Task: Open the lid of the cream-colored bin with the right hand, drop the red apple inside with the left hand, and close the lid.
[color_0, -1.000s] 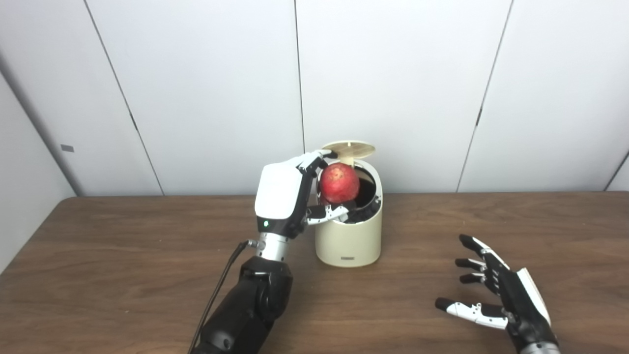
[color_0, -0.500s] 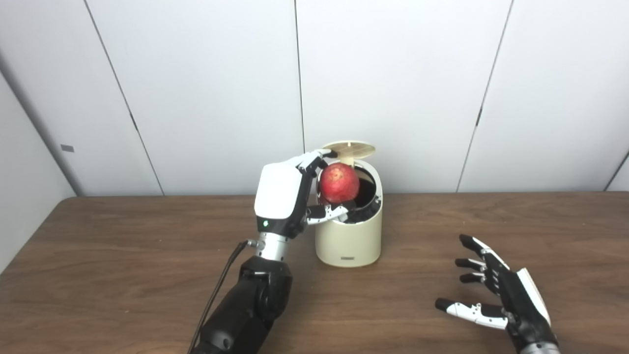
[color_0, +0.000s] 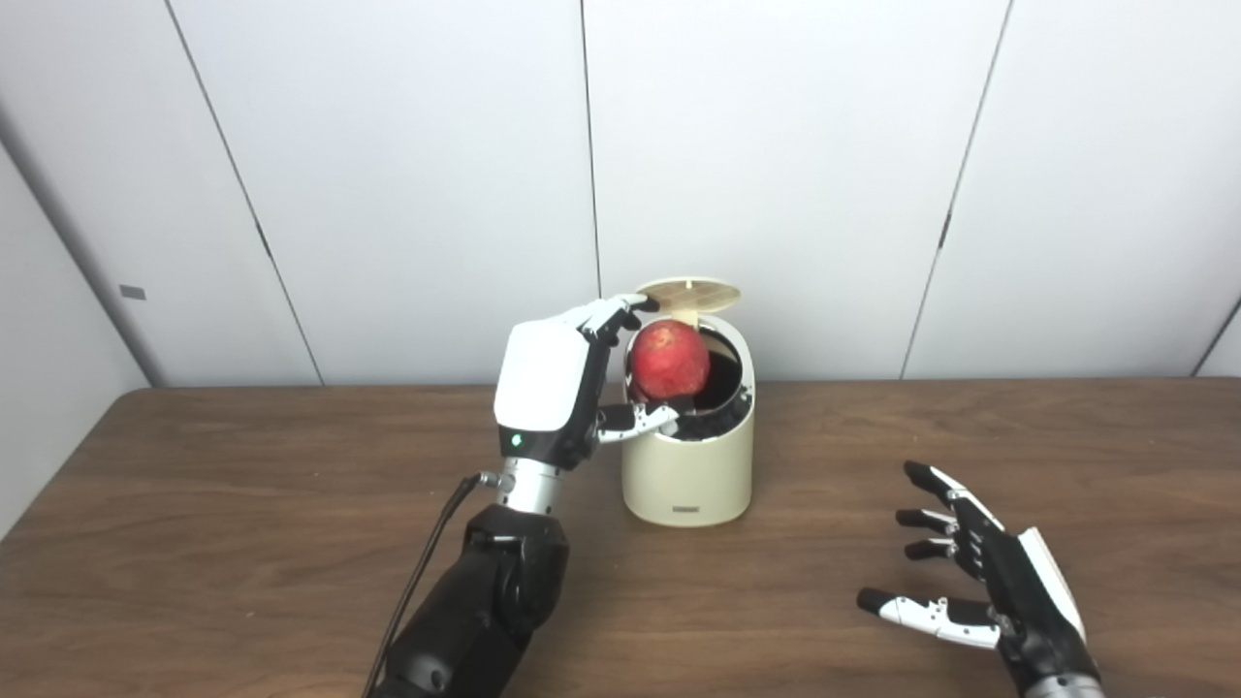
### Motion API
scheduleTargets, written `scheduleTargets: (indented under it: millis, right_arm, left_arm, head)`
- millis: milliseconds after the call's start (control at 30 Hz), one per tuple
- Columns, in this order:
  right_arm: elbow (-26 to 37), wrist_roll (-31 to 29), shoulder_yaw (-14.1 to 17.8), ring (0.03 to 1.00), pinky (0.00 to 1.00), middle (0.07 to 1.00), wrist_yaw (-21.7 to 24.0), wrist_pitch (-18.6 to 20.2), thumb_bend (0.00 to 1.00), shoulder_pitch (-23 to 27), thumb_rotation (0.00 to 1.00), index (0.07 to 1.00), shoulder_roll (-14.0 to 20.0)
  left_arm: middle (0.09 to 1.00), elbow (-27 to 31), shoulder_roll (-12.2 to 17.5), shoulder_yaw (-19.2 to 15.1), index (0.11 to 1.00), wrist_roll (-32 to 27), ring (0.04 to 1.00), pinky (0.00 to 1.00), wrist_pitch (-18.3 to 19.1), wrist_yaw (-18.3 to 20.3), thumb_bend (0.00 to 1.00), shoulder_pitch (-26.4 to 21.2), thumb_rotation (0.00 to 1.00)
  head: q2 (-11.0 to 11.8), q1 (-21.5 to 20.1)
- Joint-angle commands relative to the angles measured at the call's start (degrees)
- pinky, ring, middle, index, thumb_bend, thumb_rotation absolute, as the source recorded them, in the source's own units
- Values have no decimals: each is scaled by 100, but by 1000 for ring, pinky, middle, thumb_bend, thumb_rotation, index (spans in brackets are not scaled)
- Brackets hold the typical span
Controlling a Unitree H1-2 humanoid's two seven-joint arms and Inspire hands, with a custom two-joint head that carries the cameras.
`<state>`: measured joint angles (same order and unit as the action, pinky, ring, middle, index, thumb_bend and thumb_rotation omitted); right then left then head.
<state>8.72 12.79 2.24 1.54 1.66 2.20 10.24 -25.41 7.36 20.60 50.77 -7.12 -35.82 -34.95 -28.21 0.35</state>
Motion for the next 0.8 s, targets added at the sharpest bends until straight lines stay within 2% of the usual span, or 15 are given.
scheduleTargets:
  millis: [0,333,533,667,733,767]
  right_arm:
    - [210,-23,10,763,634,897,-75,-133,670,114,114,853,-4]
    - [289,77,-36,755,621,898,-78,-57,675,75,148,851,-27]
    - [350,111,-54,758,628,901,-65,-7,664,62,129,853,-34]
    - [321,160,-51,757,626,901,-88,-18,662,58,126,854,-35]
    - [275,134,-39,762,636,905,-89,-56,664,49,142,858,-29]
    - [244,130,-36,763,637,905,-94,-79,665,50,146,858,-29]
  left_arm:
    - [639,163,55,-50,724,6,557,440,-10,-22,942,-167,237]
    - [634,160,55,-64,726,24,549,426,-23,-27,950,-151,248]
    - [635,166,55,-73,723,4,545,429,-44,-23,936,-144,245]
    - [615,180,-9,-188,696,-224,522,420,-283,-133,872,-94,251]
    - [592,212,-69,-301,655,-429,512,423,-500,-234,768,-48,217]
    - [589,241,-105,-387,648,-587,510,423,-666,-274,751,-21,212]
  head:
    - [-1,5]
    - [-15,8]
    - [-29,16]
    - [-22,12]
    - [-22,12]
    - [1,35]
